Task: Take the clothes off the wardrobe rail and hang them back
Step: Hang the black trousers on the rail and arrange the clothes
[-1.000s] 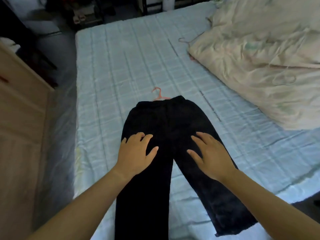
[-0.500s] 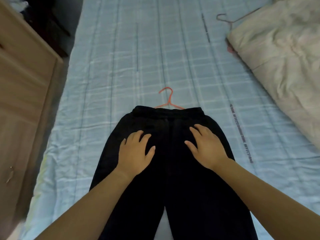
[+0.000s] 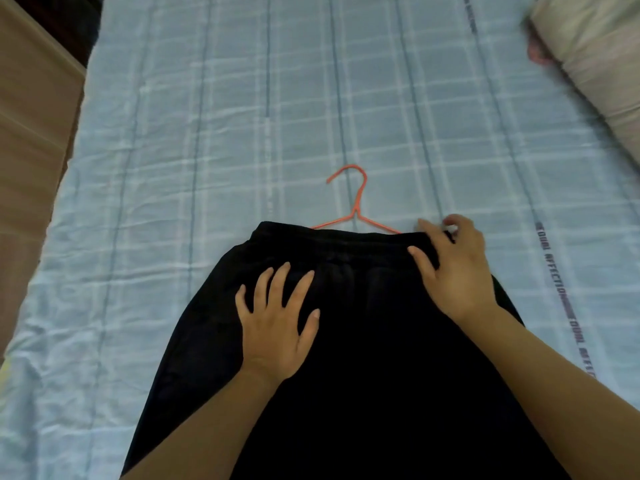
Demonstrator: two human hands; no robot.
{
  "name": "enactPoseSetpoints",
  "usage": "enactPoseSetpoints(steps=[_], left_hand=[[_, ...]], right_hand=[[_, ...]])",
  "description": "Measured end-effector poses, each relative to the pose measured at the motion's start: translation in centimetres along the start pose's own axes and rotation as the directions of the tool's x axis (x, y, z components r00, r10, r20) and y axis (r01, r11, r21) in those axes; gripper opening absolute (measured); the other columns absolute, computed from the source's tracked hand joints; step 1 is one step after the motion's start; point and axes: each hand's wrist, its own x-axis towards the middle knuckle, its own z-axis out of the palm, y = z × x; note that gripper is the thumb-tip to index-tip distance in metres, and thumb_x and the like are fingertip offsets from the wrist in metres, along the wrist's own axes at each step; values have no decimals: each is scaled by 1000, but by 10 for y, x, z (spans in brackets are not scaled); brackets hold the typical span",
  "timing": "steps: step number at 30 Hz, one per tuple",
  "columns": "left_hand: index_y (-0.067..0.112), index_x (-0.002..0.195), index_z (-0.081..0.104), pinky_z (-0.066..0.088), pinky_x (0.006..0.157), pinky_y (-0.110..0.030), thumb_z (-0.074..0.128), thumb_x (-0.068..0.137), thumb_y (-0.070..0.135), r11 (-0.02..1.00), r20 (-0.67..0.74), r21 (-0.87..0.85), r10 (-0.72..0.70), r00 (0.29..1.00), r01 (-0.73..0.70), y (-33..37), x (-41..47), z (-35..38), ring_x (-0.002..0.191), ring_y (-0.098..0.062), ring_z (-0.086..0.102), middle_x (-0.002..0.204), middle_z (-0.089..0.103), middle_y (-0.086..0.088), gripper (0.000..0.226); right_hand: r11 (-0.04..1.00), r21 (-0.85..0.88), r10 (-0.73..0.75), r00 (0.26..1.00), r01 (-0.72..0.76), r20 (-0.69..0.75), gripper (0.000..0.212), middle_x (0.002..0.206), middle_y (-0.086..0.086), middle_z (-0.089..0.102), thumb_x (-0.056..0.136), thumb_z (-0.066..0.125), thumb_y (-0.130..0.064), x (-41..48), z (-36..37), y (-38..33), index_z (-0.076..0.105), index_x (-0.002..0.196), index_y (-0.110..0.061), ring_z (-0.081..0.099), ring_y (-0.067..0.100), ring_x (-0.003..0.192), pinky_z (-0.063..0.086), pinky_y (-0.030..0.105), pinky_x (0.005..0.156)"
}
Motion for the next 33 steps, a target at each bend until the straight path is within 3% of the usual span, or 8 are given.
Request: enactPoseSetpoints(steps=[3,11,13,17,20,26,33], left_hand=[[29,139,40,19,105,-61,36,89,48,1000,4,-2,3,1000,-3,-1,0,0,134,-29,30,146,35,-6,54],[28,139,40,19,105,-61,36,88,48,1000,12,-3,0,1000,0,0,1,-1,134,-30,30,146,35,-7,55],[27,139,40,19,105,-61,35,89,48,1000,10,-3,1,1000,-1,0,0,-3,134,-30,31,146,36,-8,54],[26,138,41,20,105,-62,34,89,48,1000,13,18,2,1000,-2,1,0,-4,133,-31,33,145,38,-9,54],[26,138,42,20,105,-62,33,90,49,1000,24,21,3,1000,-3,2,0,-5,133,-31,33,144,38,-9,54],[27,141,36,17,107,-61,28,92,50,1000,52,-16,13,999,-12,1,-2,-11,136,-30,28,147,35,-9,55],[32,147,26,16,109,-59,22,91,56,996,131,-80,52,990,-41,-5,-6,-36,141,-26,18,154,24,-5,61]], right_hand=[[992,-5,125,992,-125,-18,50,121,18,43,89,53,-44,-3,1,2,48,133,-20,46,33,103,44,46,82],[992,102,66,997,-68,27,47,109,11,53,88,57,-38,2,-13,4,50,131,-19,54,29,96,36,28,71],[991,123,54,998,-59,40,48,110,11,55,88,58,-37,3,-18,3,49,132,-18,55,29,96,37,28,71],[975,129,168,979,-183,118,53,123,11,57,88,56,-43,4,-20,0,45,133,-17,53,30,111,41,34,83],[966,134,203,971,-219,127,46,115,8,62,89,55,-45,3,-23,-2,49,126,-19,56,29,105,41,32,76],[954,299,2,999,-18,53,22,108,-6,64,93,53,-29,-10,-33,2,60,113,-22,59,12,95,39,20,76],[812,578,29,994,-84,104,14,96,-16,67,87,63,-21,-21,-62,-12,67,97,-31,60,0,94,46,19,86]])
